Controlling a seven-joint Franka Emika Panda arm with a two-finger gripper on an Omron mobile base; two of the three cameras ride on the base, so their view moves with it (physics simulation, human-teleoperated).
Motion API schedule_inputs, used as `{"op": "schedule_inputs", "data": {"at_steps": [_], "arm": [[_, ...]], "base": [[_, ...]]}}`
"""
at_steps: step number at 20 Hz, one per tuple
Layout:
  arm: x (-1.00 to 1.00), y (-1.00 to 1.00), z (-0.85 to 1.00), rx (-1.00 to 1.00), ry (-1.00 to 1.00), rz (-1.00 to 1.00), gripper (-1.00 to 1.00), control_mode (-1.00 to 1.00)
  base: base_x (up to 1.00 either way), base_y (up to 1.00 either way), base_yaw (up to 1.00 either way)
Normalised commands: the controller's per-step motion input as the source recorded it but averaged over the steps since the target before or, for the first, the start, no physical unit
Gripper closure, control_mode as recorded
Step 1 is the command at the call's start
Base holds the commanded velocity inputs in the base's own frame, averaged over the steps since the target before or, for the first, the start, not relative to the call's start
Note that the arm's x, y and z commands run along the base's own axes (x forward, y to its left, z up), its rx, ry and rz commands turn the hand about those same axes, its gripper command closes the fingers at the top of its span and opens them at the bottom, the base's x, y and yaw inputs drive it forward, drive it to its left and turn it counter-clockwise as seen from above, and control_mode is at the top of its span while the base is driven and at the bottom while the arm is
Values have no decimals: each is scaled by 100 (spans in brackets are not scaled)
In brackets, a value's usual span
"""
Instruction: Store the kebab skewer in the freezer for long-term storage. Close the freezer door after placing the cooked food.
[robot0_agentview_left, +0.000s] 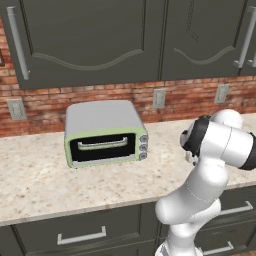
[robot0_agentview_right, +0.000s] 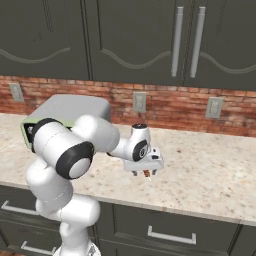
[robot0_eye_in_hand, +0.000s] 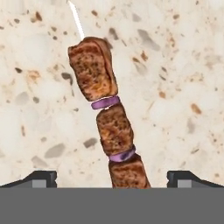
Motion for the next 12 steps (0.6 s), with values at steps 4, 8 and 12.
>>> {"op": "schedule_inputs", "data": {"at_steps": [4,8,12], "arm": [[19,-11,-10,0,-5,0,-100,-100],[9,-13,-8,0,-7,1,-100,-100],[0,0,-5,0,-1,0,-100,-100]], "base": [[0,0,0],[0,0,0],[0,0,0]]}}
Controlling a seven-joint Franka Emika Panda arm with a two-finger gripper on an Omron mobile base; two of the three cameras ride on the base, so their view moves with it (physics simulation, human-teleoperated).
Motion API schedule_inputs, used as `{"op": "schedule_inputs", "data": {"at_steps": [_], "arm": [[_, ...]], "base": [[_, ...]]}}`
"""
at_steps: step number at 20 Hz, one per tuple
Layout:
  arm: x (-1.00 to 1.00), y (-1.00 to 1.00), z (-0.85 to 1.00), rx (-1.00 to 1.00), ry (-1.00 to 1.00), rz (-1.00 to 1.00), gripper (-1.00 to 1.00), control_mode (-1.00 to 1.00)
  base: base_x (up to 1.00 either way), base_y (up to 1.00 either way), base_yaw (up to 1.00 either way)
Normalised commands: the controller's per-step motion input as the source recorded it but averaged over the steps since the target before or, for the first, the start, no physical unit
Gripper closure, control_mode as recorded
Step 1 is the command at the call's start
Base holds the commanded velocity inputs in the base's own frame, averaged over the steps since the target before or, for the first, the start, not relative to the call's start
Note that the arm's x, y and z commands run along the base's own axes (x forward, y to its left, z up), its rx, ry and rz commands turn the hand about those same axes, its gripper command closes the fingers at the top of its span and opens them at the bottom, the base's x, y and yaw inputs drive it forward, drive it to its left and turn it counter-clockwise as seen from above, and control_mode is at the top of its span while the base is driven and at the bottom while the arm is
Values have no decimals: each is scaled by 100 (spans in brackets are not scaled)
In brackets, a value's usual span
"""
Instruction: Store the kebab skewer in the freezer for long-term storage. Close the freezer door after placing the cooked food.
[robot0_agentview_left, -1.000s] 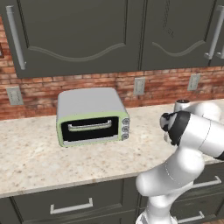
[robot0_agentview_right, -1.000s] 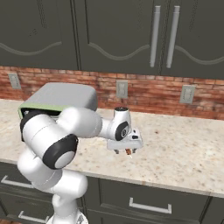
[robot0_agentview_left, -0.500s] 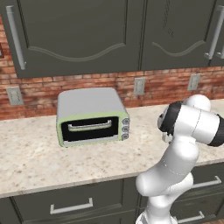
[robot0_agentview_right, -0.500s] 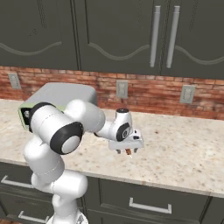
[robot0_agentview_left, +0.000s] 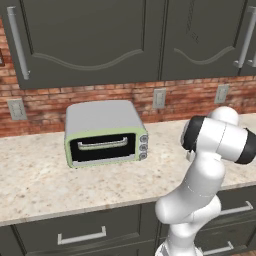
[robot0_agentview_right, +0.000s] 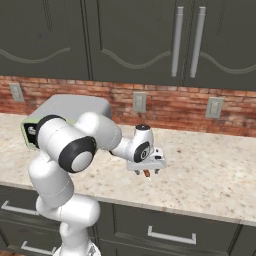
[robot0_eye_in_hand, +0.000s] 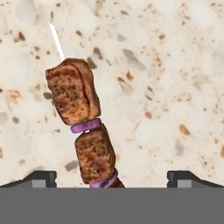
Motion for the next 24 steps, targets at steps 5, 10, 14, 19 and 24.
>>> {"op": "schedule_inputs", "data": {"at_steps": [5,10,14,19,24], "arm": [[0,0,-5,0,0,0,100,-100],[0,0,-4,0,0,0,100,-100],[3,5,0,0,0,0,100,-100],[0,-4,9,0,0,-4,100,-100],[-32,27,94,0,-1,-15,100,-100]], "base": [[0,0,0],[0,0,0],[0,0,0],[0,0,0],[0,0,0]]}}
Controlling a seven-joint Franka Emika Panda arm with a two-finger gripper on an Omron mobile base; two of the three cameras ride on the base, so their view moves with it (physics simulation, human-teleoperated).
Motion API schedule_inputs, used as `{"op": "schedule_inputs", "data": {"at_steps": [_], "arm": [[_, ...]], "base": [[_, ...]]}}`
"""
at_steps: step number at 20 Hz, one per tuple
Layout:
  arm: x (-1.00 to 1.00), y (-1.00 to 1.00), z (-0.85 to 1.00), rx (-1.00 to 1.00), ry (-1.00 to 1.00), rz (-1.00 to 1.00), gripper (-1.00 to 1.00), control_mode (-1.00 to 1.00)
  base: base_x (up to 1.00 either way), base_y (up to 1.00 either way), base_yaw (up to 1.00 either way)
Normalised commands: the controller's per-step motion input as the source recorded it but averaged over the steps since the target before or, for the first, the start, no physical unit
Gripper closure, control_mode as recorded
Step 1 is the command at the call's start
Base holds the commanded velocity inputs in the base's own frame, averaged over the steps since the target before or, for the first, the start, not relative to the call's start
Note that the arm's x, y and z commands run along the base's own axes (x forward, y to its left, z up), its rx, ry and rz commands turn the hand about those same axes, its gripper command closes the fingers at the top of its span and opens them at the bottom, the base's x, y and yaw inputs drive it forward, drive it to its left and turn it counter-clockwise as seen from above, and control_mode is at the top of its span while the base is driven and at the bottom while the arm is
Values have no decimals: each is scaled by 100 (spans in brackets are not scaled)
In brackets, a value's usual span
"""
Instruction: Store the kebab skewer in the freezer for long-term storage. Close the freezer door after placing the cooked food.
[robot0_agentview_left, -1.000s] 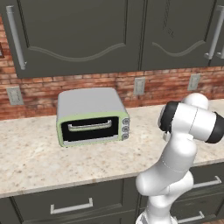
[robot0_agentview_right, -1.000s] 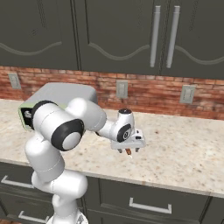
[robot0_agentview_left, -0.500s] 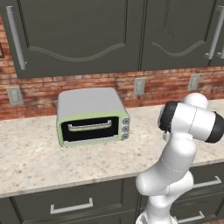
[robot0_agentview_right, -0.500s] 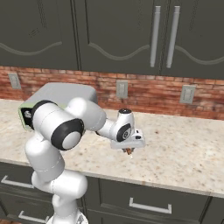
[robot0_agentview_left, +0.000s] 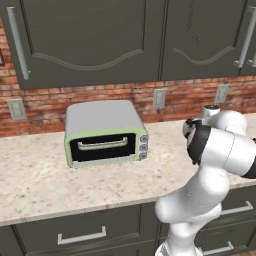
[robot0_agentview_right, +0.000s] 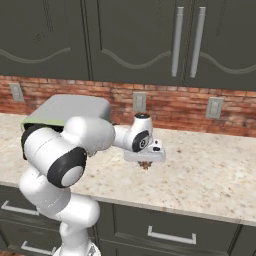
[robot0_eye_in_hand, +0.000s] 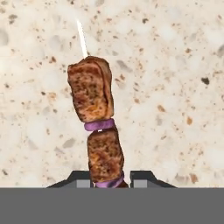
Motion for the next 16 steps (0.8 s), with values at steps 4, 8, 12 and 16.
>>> {"op": "schedule_inputs", "data": {"at_steps": [4,8,12,16], "arm": [[-72,57,48,0,-2,-27,100,-100],[-75,83,13,0,0,-30,100,-100],[-51,98,32,0,-3,-28,100,-100],[-18,93,74,2,0,-25,100,-100]], "base": [[0,0,0],[0,0,0],[0,0,0],[0,0,0]]}}
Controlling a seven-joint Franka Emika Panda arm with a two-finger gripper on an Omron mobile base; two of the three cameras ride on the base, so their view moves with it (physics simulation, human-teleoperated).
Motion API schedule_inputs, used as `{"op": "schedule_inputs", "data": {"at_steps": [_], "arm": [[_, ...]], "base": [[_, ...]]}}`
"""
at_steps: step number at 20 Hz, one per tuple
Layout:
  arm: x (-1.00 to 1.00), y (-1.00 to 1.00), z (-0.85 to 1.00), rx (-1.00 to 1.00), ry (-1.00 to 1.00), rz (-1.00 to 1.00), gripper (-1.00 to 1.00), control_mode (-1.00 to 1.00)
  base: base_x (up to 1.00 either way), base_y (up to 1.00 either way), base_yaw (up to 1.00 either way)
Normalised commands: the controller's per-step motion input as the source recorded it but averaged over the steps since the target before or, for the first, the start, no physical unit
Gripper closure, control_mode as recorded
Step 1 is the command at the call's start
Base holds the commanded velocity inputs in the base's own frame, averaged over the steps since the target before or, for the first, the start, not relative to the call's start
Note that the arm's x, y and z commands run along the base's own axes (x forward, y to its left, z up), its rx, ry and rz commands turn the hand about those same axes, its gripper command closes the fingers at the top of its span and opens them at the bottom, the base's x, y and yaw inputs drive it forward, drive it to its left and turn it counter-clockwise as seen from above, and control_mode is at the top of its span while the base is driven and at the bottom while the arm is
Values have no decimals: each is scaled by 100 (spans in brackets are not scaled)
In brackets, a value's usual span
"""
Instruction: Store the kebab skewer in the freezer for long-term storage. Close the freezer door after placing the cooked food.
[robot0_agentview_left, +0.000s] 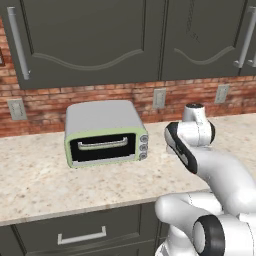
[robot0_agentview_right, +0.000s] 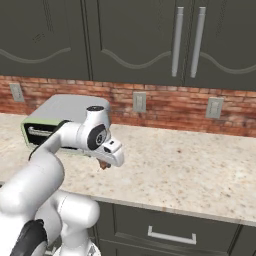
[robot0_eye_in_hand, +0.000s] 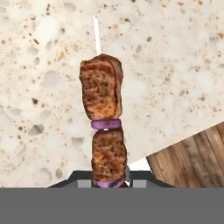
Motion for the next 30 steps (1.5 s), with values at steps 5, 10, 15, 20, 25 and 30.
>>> {"op": "schedule_inputs", "data": {"at_steps": [5,10,15,20,25,30], "arm": [[-28,33,79,11,11,-18,100,-100],[-49,11,56,10,15,-17,100,-100],[-78,15,33,2,6,-18,100,-100],[-76,15,23,0,1,-22,100,-100],[-75,10,38,-4,-5,-27,100,-100],[-15,1,57,-21,-5,-30,100,-100]], "base": [[0,0,0],[0,0,0],[0,0,0],[0,0,0],[0,0,0],[0,0,0]]}}
